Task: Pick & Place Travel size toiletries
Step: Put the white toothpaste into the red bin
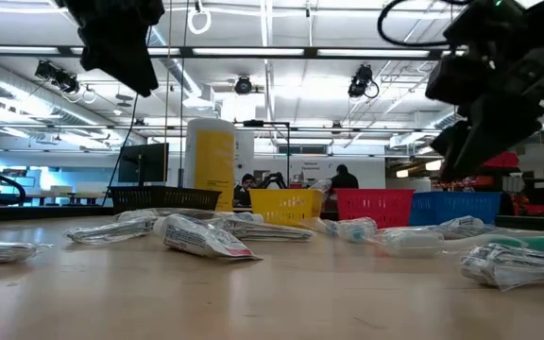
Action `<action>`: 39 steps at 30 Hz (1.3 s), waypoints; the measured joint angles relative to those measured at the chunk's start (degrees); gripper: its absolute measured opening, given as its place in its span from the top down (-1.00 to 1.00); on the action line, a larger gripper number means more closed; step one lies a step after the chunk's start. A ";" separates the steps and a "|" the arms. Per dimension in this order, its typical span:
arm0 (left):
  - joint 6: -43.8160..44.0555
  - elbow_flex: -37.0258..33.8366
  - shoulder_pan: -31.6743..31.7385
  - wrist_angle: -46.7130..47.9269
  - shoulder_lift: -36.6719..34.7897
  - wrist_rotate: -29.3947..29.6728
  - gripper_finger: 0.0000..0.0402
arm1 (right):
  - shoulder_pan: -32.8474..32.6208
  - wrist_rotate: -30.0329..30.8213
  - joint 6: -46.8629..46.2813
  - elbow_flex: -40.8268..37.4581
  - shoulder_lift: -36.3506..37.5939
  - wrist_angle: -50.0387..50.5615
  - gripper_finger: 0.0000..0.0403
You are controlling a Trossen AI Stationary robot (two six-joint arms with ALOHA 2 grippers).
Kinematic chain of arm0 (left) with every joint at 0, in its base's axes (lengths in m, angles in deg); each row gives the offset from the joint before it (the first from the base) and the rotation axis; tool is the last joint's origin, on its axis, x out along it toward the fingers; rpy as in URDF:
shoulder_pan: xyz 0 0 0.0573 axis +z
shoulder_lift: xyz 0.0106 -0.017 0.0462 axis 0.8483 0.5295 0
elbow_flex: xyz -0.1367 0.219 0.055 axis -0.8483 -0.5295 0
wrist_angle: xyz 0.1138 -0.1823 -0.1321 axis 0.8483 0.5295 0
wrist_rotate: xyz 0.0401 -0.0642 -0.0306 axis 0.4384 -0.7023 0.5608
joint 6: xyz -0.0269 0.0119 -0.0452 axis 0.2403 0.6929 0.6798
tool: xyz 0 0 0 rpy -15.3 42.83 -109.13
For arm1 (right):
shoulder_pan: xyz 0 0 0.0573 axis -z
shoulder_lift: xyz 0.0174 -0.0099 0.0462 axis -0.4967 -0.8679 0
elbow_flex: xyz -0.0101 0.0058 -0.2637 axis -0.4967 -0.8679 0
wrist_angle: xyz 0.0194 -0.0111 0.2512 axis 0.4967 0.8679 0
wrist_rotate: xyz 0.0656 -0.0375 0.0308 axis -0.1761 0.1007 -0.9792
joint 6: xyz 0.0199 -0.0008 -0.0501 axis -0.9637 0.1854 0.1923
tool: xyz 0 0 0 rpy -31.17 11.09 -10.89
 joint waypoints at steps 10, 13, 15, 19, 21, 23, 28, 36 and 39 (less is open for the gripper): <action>-0.18 -0.15 0.04 -2.04 0.47 -2.83 0.20 | 1.19 1.36 4.30 0.04 -5.61 -0.93 0.28; -0.19 -0.15 0.04 -2.66 0.46 -3.41 0.20 | 1.96 1.35 6.01 0.04 -6.29 -2.18 0.24; -0.20 -0.15 0.04 -2.70 0.47 -3.63 0.20 | 2.53 1.35 7.35 0.04 -6.41 -3.01 0.19; -0.20 -0.15 0.04 -2.73 0.47 -3.62 0.20 | 3.14 -0.84 7.79 0.04 -6.41 -2.37 0.12; -0.20 -0.15 0.03 -2.71 0.47 -3.62 0.20 | 3.15 -2.10 7.83 0.04 -6.60 0.18 0.09; -0.66 -0.15 0.04 -2.73 0.47 -3.62 0.20 | 3.14 -2.12 8.83 0.04 -6.88 2.63 0.07; -2.17 -0.15 0.04 -2.74 0.47 -3.27 0.20 | 3.15 -0.15 13.42 0.06 -7.83 1.03 0.07; -2.91 -0.13 0.02 -2.76 0.47 -2.91 0.20 | 3.04 1.90 19.92 0.02 -7.85 -1.18 0.07; -2.83 -0.13 0.04 -2.76 0.47 -1.73 0.20 | 3.10 3.36 21.52 0.02 -7.85 -2.31 0.07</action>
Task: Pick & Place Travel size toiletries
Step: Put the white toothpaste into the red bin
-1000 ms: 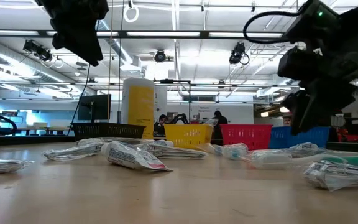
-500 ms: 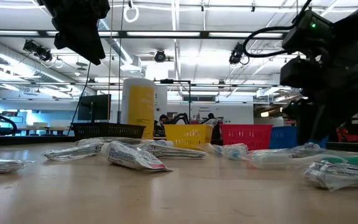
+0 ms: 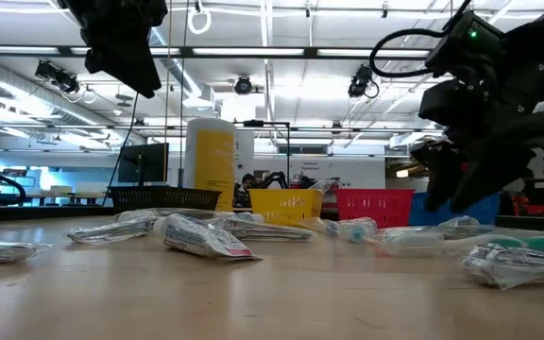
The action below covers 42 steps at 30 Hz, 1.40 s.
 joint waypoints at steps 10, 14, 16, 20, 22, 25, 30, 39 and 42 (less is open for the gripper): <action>-0.01 0.02 -0.01 0.00 0.00 -0.19 0.20 | 0.38 -3.89 -5.94 -0.07 0.00 3.29 0.07; -0.02 0.02 0.00 0.00 0.00 -0.18 0.20 | 0.38 -1.75 -3.71 -0.33 -0.02 3.79 0.07; -0.02 0.02 -0.02 0.00 0.00 -0.18 0.20 | 0.38 -0.70 -2.43 -1.03 -0.36 3.79 0.07; -0.05 0.02 -0.01 0.00 0.00 -0.16 0.20 | 0.38 -0.44 -0.22 -1.78 -2.12 3.57 0.07; -0.07 0.02 -0.02 0.00 0.00 -0.16 0.20 | 0.38 -0.44 -0.19 -1.73 -2.75 3.19 0.09; -0.10 0.02 -0.02 0.00 0.00 -0.16 0.20 | 0.38 -0.38 -1.26 -1.73 -3.04 2.59 0.14; -0.22 0.02 -0.01 0.00 0.00 -0.13 0.20 | 0.40 -0.13 -4.61 -1.73 -3.15 1.79 0.29; -0.22 0.02 -0.02 0.00 0.00 0.15 0.20 | 0.33 -0.97 -11.01 -1.88 -3.31 -2.30 0.54; -0.22 0.02 -0.02 0.00 0.00 1.44 0.20 | 0.33 -1.52 -13.33 -1.88 -3.30 -8.52 0.54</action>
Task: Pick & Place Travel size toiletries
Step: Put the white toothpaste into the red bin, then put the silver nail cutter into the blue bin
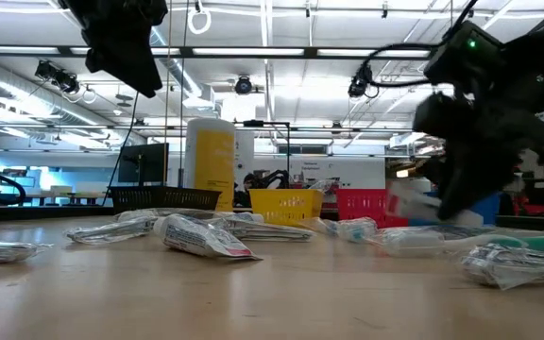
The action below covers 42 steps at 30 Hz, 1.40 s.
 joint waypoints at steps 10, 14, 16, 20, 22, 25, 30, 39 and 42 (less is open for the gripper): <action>-1.58 0.00 0.02 0.00 0.01 3.98 0.20 | 0.50 21.82 -0.95 0.02 0.09 -27.03 0.55; -1.70 0.00 0.02 0.00 0.02 4.48 0.20 | 3.04 37.89 -4.75 0.07 0.11 -28.36 0.55; -1.70 0.00 0.01 0.00 0.02 4.34 0.20 | 5.25 37.92 -7.33 0.07 0.11 -25.50 0.55; -1.70 0.00 0.00 0.00 0.02 4.10 0.20 | 9.20 33.41 -11.41 0.07 -0.28 -18.44 0.55; -1.70 0.00 0.02 0.00 0.02 4.33 0.20 | 10.73 31.50 -11.28 0.67 -0.28 -16.09 0.55; -1.70 0.00 0.02 -0.09 0.02 4.47 0.20 | 13.05 27.47 -9.61 3.00 -0.31 -12.61 0.55; -1.72 0.02 0.00 -1.16 0.02 4.46 0.20 | 15.91 24.43 -9.93 6.79 -2.77 -5.44 0.55; -2.59 0.02 -0.01 -1.21 0.02 4.02 0.20 | 18.63 17.42 -9.63 7.54 -6.49 -3.58 0.39; -2.53 0.02 0.01 -1.24 0.02 4.00 0.20 | 19.26 17.92 -9.37 7.54 -6.47 -3.60 0.29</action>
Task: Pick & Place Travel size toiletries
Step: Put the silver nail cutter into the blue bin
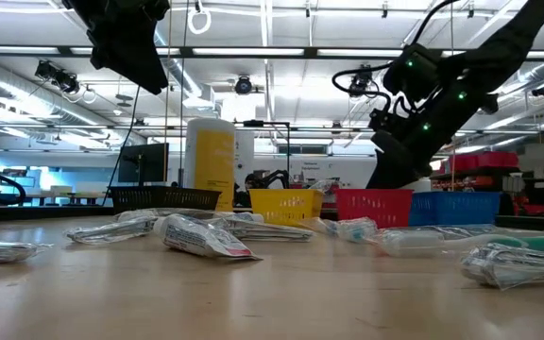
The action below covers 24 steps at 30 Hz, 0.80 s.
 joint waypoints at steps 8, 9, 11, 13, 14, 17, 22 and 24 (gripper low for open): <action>-0.02 0.00 0.01 -0.03 0.00 0.00 0.20 | -0.47 -0.80 2.57 0.49 0.57 -7.19 0.16; -0.02 0.00 -0.01 -0.03 0.00 -0.02 0.20 | -0.97 -1.36 3.37 0.96 0.57 -8.64 0.16; -0.02 0.00 -0.01 -0.05 0.00 -0.02 0.20 | -2.02 -3.20 5.04 2.26 0.57 -10.90 0.17; -0.04 0.00 -0.01 -0.03 0.00 -0.01 0.20 | -3.30 -4.97 5.31 3.80 0.59 -11.60 0.18; -0.07 0.00 -0.01 -0.04 0.00 0.00 0.20 | -4.09 -5.55 4.78 4.44 0.59 -11.78 0.18; -1.59 0.00 -0.01 -0.05 0.00 0.08 0.20 | -6.62 -8.23 4.65 6.13 0.60 -11.88 0.18; -3.34 0.00 0.00 -0.08 0.00 0.44 0.20 | -11.46 -12.06 5.98 6.36 0.61 -11.58 0.18; -3.35 0.00 -0.01 -0.08 0.00 0.46 0.20 | -13.58 -12.52 5.57 6.34 0.55 -11.10 0.18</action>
